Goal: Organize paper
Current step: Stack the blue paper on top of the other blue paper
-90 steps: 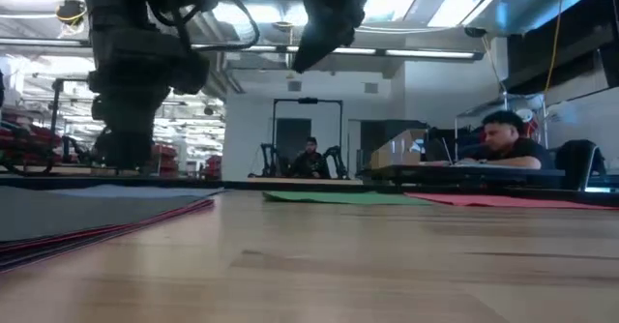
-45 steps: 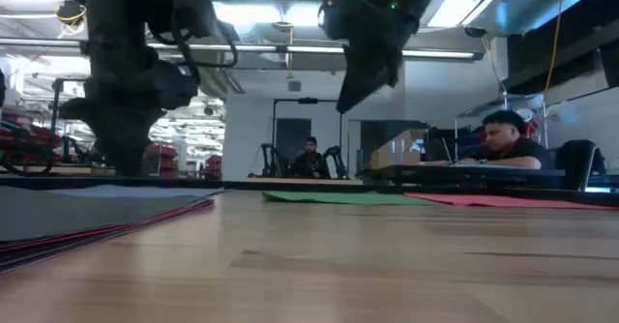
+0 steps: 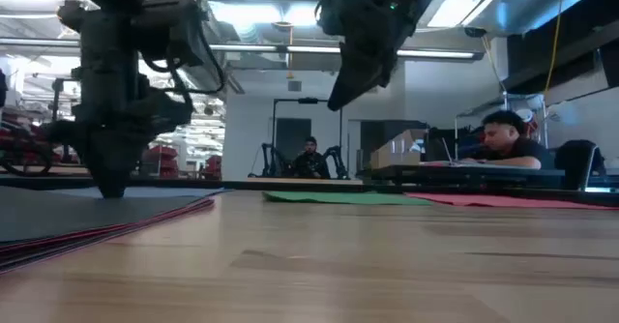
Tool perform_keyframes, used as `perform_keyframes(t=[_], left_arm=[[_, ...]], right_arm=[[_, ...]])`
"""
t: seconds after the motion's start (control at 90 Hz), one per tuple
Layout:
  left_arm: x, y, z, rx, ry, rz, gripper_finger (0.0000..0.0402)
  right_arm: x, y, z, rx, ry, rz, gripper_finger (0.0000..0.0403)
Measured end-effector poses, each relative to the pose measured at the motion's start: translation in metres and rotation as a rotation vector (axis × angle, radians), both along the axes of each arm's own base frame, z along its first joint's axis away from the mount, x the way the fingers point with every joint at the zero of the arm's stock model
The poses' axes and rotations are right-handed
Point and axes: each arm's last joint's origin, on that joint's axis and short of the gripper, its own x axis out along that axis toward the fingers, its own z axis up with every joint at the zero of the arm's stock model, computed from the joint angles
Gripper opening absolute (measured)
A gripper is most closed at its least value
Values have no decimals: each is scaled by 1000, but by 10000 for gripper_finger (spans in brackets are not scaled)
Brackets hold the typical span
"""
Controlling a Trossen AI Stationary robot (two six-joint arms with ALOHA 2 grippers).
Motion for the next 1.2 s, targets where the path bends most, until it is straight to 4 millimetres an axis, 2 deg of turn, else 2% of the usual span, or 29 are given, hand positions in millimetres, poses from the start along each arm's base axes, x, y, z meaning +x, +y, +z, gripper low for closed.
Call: perform_keyframes(t=[0.211, 1.2], left_arm=[[-5, 5, -6, -6, 22, -24, 1], [-23, 26, -6, 64, 188, -45, 1]], right_arm=[[0, 0, 0, 0, 0, 1, 0], [0, 0, 0, -2, 2, 0, 0]])
